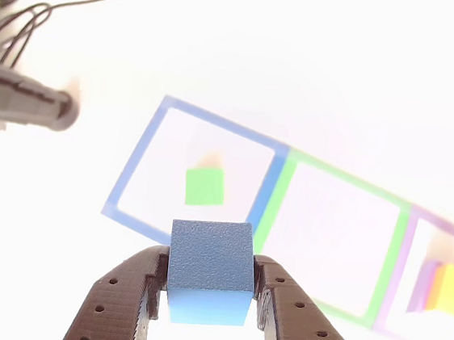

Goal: Tower of hanoi

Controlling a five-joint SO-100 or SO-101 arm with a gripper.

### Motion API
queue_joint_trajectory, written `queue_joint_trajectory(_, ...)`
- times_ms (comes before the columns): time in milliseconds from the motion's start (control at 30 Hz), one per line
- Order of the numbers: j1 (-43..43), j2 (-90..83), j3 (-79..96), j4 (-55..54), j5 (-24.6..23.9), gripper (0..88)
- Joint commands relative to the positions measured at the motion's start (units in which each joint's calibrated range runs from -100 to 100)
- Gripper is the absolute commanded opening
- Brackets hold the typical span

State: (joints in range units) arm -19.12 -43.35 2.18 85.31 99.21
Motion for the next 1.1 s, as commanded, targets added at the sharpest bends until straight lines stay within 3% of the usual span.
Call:
queue_joint_trajectory(0, -0.35, -3.44, 15.55, -16.65, 0.79, 1.2)
queue_joint_trajectory(467, -1.4, 4.64, 66.37, -85.23, 0.79, 1.4)
queue_joint_trajectory(700, -1.98, 14.32, 72.92, -103.69, 0.79, 1.3)
queue_joint_trajectory(1067, -1.79, 29.1, 72.37, -119.97, 0.79, 1.4)
